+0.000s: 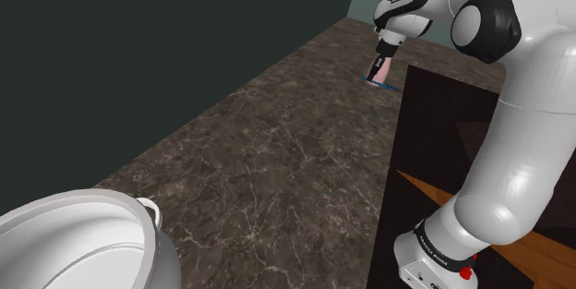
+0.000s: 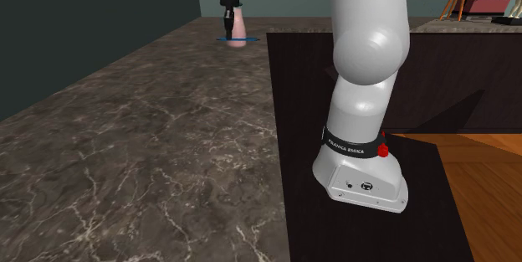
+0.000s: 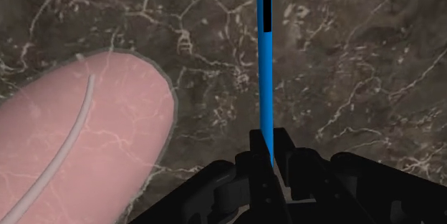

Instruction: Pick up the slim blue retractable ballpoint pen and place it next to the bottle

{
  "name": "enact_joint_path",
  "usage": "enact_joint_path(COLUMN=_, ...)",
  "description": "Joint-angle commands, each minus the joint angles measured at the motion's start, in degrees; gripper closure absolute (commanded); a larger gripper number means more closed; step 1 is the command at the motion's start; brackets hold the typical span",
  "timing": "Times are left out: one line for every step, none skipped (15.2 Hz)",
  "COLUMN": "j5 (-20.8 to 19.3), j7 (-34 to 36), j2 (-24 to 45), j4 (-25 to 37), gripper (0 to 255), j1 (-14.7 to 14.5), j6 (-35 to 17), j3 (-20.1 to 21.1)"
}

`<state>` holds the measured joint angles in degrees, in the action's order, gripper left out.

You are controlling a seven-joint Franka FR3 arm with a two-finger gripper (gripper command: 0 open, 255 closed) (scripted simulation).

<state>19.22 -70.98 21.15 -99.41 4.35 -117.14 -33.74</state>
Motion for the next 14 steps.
enact_joint_path(j5=0.49, j7=-0.39, j2=0.52, j4=-1.01, gripper=255, j1=0.03, j6=-1.44, j3=0.23)
enact_joint_path(j5=0.76, j7=-0.61, j2=0.84, j4=-1.37, gripper=255, j1=0.10, j6=-2.06, j3=0.35)
enact_joint_path(j5=1.03, j7=-0.82, j2=1.16, j4=-1.72, gripper=255, j1=0.17, j6=-2.66, j3=0.48)
enact_joint_path(j5=1.32, j7=-1.05, j2=1.50, j4=-2.05, gripper=255, j1=0.24, j6=-3.27, j3=0.61)
enact_joint_path(j5=1.60, j7=-1.27, j2=1.85, j4=-2.37, gripper=255, j1=0.32, j6=-3.86, j3=0.75)
enact_joint_path(j5=1.90, j7=-1.50, j2=2.21, j4=-2.68, gripper=255, j1=0.41, j6=-4.46, j3=0.89)
enact_joint_path(j5=2.02, j7=-1.60, j2=2.36, j4=-2.80, gripper=255, j1=0.44, j6=-4.70, j3=0.95)
enact_joint_path(j5=2.02, j7=-1.60, j2=2.36, j4=-2.80, gripper=255, j1=0.44, j6=-4.70, j3=0.95)
enact_joint_path(j5=2.02, j7=-1.60, j2=2.36, j4=-2.80, gripper=255, j1=0.44, j6=-4.70, j3=0.95)
enact_joint_path(j5=2.02, j7=-1.60, j2=2.36, j4=-2.80, gripper=255, j1=0.44, j6=-4.70, j3=0.95)
enact_joint_path(j5=2.02, j7=-1.60, j2=2.36, j4=-2.80, gripper=255, j1=0.44, j6=-4.70, j3=0.95)
enact_joint_path(j5=2.02, j7=-1.60, j2=2.36, j4=-2.80, gripper=255, j1=0.44, j6=-4.70, j3=0.95)
enact_joint_path(j5=2.02, j7=-1.60, j2=2.36, j4=-2.80, gripper=255, j1=0.44, j6=-4.70, j3=0.95)
enact_joint_path(j5=2.02, j7=-1.60, j2=2.36, j4=-2.80, gripper=255, j1=0.44, j6=-4.70, j3=0.95)
